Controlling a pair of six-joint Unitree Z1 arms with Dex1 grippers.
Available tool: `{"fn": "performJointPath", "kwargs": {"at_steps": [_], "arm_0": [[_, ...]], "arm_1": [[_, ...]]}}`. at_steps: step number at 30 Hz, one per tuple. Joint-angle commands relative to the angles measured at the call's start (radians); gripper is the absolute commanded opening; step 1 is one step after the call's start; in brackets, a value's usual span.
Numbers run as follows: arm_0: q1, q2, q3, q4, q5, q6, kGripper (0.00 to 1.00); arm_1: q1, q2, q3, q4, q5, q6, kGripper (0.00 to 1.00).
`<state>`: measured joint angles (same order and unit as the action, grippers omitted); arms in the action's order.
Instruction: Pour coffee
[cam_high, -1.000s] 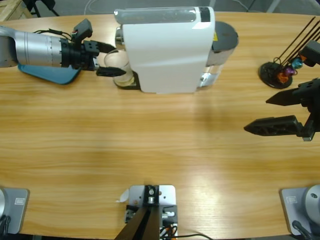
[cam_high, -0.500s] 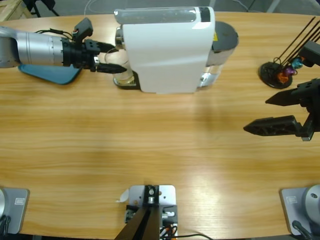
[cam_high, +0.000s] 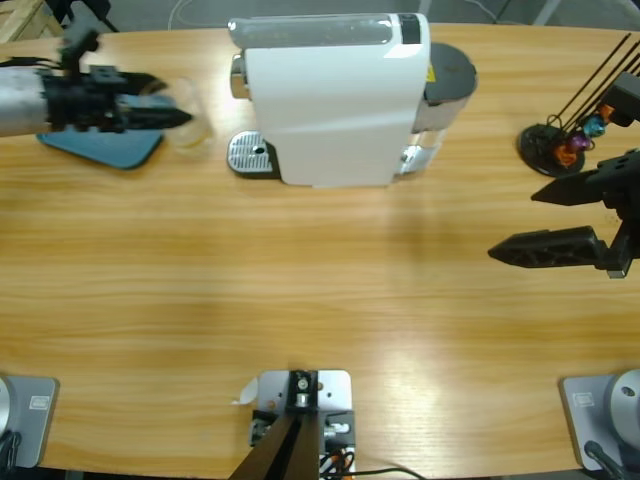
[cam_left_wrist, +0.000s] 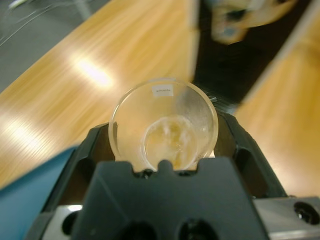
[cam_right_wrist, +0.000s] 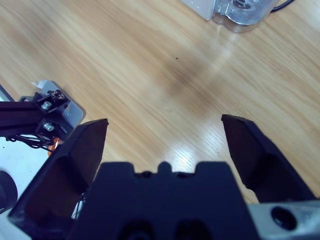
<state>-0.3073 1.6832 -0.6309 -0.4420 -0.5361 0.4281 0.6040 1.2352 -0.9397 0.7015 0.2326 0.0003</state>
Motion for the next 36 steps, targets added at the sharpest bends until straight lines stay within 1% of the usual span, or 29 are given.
{"fn": "performJointPath", "kwargs": {"at_steps": [1,4,6,9,14,20,27,30,31,32,34,36], "arm_0": [[0.133,-0.127,0.091,0.002,0.255,-0.099,0.000],[0.147,-0.069,0.074,-0.007,0.396,-0.127,0.000],[0.155,-0.013,0.057,-0.018,0.455,-0.142,0.000],[0.187,0.062,0.051,-0.087,0.459,-0.150,0.000],[0.200,0.146,0.045,-0.194,0.454,-0.155,0.000],[0.202,0.190,0.039,-0.244,0.446,-0.166,0.000],[0.208,0.233,0.047,-0.290,0.445,-0.167,0.000],[0.207,0.232,0.055,-0.304,0.409,-0.167,0.000],[0.205,0.224,0.062,-0.306,0.402,-0.167,0.455],[0.204,0.211,0.073,-0.307,0.403,-0.167,0.861],[0.204,0.180,0.090,-0.307,0.399,-0.168,0.965],[0.208,0.174,0.094,-0.307,0.379,-0.167,0.995]], "arm_1": [[-0.015,-0.037,0.022,0.012,0.008,-0.006,1.000],[-0.015,-0.027,0.023,0.009,0.008,-0.002,1.000],[-0.015,-0.025,0.022,0.008,0.008,0.000,1.000],[-0.015,-0.017,0.025,0.009,0.008,0.000,1.000],[-0.015,0.000,0.023,0.010,0.008,-0.001,1.000],[-0.015,0.034,0.004,0.009,0.008,-0.015,1.000],[-0.015,0.028,0.004,0.011,0.008,-0.016,1.000],[-0.015,0.029,0.003,0.012,0.008,-0.016,1.000],[-0.015,0.031,0.003,0.012,0.008,-0.016,1.000],[-0.015,0.032,0.003,0.012,0.008,-0.016,1.000],[-0.015,0.031,0.002,0.012,0.009,-0.016,1.000],[-0.015,0.024,0.005,0.017,0.010,-0.016,1.000]]}}
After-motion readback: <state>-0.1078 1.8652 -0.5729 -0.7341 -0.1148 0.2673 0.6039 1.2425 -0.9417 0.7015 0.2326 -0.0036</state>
